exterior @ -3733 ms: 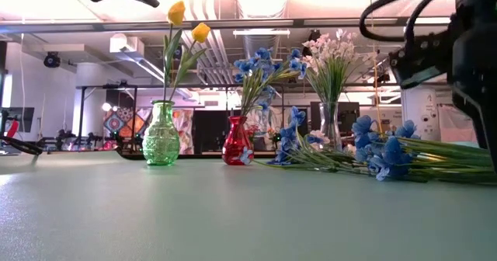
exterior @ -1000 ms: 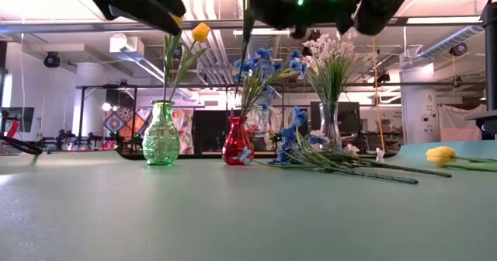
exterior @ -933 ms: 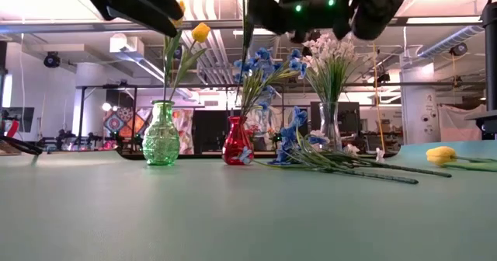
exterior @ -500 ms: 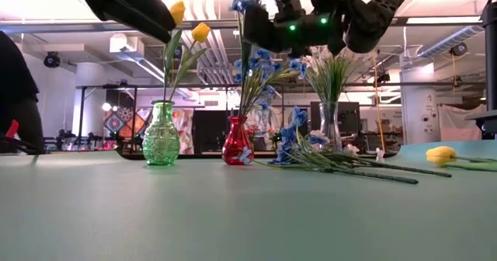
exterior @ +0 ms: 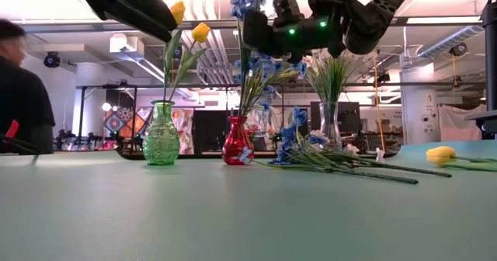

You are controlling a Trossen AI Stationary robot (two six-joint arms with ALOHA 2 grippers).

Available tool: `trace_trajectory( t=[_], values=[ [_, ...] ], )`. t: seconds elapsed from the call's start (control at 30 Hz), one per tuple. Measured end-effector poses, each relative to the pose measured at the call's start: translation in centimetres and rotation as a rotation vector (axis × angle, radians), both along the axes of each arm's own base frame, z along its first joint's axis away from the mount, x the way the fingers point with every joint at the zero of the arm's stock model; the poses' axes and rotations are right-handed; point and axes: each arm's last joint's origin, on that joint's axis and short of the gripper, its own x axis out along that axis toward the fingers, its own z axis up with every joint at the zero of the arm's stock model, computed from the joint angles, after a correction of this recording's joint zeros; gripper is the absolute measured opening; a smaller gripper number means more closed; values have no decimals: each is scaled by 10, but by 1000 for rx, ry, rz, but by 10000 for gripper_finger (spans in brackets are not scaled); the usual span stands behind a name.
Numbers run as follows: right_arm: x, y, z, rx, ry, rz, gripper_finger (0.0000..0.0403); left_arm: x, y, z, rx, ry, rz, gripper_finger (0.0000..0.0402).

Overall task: Sort flowers into vase by color
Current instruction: Put the bottom blue flower into the red vase

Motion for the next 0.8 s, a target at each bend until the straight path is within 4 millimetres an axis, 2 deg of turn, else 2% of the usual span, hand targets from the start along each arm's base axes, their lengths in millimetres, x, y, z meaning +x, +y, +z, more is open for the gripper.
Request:
trace_trajectory(
  t=[0.33, 0.5, 0.8],
  values=[
    [1, 1, -6, 39, 72, 7, 123, 0, 1, 0, 5, -8, 11, 213],
    [-2, 6, -7, 61, 168, 18, 167, 0, 1, 1, 16, -17, 19, 213],
    [-14, 15, 2, 142, 291, 36, 255, 1, 1, 1, 8, -24, 26, 213]
  ],
)
